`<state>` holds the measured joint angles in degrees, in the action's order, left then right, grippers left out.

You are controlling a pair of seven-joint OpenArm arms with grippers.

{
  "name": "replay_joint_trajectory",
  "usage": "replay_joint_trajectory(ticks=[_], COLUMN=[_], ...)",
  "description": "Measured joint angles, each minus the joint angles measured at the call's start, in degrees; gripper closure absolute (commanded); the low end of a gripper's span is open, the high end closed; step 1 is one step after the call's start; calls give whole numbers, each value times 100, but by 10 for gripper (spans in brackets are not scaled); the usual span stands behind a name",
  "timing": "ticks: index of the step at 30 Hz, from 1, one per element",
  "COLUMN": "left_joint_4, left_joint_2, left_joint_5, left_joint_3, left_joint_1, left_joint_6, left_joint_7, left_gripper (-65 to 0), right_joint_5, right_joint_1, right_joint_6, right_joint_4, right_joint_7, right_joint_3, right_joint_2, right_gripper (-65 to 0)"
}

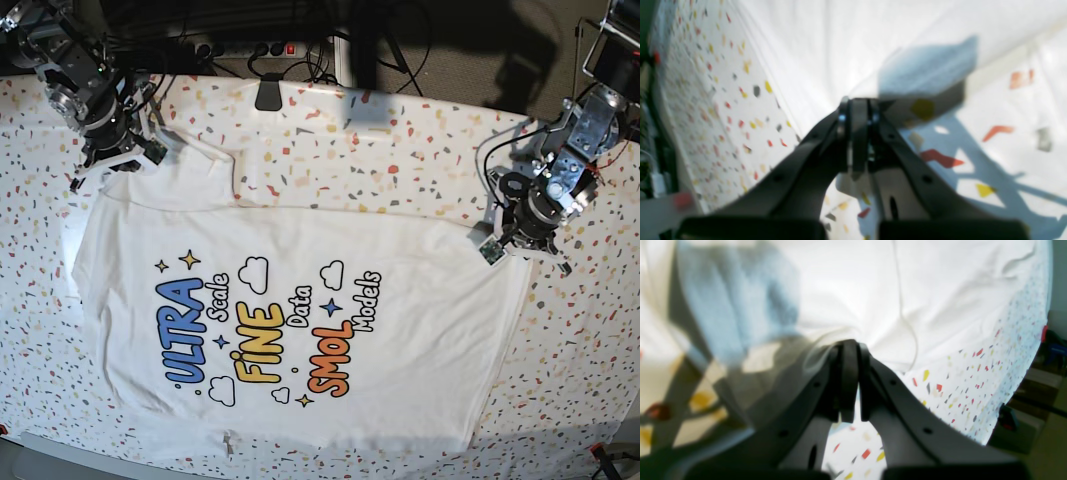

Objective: Fold the T-shirt properly
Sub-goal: 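Grasp the shirt's shoulder edges with both grippers and pull toward the robot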

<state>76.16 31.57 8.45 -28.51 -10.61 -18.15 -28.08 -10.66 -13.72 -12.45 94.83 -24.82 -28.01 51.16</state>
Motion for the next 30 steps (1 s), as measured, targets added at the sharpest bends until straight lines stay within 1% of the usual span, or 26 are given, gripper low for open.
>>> replay_joint_trajectory(ticks=[1,3,4,5,8,10,14,20,25,29,30], left_joint_4=[114,380,529,684,1119,1375,1788,2398,2717,2828,2850], left_joint_2=[0,4,7,-4,-13,-4,-13,2,-4,0,0], left_joint_5=[-83,-79,-76,-122,-129,-94,-129,-205,-278,-339,-365], left_joint_3=[0,4,4,11,17,76,487,1377,1574,1716,1740], left_joint_1=[11,83,166,278,562,721,1202,1954,2621,3029,3132], left_joint_6=[-2,-2,-39,7,247,273,262,317,273,343,417], left_joint_7=[-192,-326,-330,-326,-352,-376,-380,-409,-407,-400,-398], left_gripper=[0,0,0,0,0,0,0,0,0,0,0], right_joint_5=[-28,-160,-291,-315,-334,-365,-107,-74,-63,-68,-79], right_joint_1=[-61,-234,-367,-505,-968,-1314,-2068,-3047,-3716,-4223,-4336], right_joint_6=[17,15,66,142,164,199,192,192,195,195,197], right_joint_4=[109,326,435,522,697,811,1036,1438,1803,1884,1886], right_joint_7=[-61,-61,-87,-103,-192,-188,-33,76,114,267,369], right_joint_3=[9,66,127,219,739,1161,1906,2789,3418,3869,3969], right_joint_2=[26,109,107,92,92,107,105,39,-203,-459,-533], right_gripper=[0,0,0,0,0,0,0,0,0,0,0])
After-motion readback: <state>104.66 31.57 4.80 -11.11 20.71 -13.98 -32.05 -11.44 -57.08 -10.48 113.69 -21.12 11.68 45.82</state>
